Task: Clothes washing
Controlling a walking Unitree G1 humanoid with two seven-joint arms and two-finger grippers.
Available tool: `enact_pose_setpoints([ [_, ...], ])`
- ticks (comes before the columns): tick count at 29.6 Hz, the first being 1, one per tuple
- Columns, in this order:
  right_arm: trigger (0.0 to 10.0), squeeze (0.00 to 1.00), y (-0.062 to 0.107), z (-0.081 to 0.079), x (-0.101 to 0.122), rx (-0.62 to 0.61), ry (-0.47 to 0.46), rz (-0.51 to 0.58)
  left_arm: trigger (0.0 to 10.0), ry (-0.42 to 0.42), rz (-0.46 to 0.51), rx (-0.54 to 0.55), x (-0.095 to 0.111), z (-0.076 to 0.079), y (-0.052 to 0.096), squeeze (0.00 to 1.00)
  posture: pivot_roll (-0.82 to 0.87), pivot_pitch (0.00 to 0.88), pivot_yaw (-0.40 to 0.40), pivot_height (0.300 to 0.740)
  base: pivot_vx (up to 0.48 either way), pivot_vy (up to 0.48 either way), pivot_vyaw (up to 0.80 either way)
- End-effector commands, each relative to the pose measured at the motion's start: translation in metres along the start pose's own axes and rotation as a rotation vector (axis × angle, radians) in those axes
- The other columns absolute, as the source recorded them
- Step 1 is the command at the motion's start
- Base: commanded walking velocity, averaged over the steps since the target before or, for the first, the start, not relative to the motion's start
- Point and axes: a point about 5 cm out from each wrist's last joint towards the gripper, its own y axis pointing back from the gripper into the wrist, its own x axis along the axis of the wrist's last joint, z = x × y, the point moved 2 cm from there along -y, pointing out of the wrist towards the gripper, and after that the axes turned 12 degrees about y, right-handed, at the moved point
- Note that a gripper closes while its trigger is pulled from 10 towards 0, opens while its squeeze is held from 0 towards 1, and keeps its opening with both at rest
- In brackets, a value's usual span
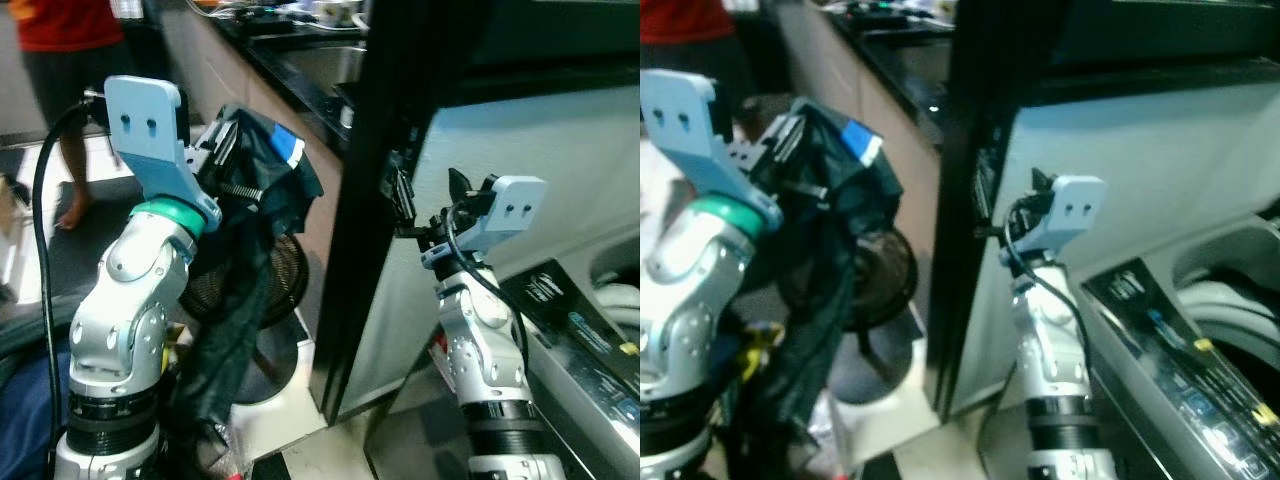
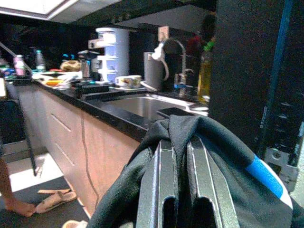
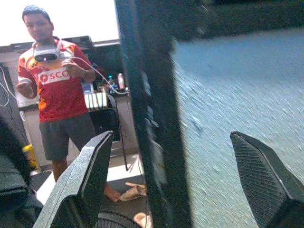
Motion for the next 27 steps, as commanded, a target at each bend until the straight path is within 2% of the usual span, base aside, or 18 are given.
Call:
enact_pose_setpoints([
  [1,10.0,0.0,0.0037,0.0066,-0.0035,-0.019,0.001,-0.017,10.0,0.004,-0.004,-0.011,-0.0018,0.0027,-0.0002,0.0,0.04,0.015,0.01,0.74,0.0,0.0,-0.78],
  [16,10.0,0.0,0.0026,0.0053,0.0009,-0.026,-0.01,-0.004,10.0,-0.001,-0.012,-0.003,-0.0026,0.0002,-0.0006,0.0,0.04,0.028,0.017,0.74,0.0,0.0,-0.78],
  [27,10.0,0.0,0.0008,0.0105,0.0032,-0.068,-0.059,-0.002,10.0,-0.004,-0.016,0.01,-0.0035,-0.0014,0.0005,0.0,0.04,0.03,0.016,0.74,0.0,0.0,-0.78],
])
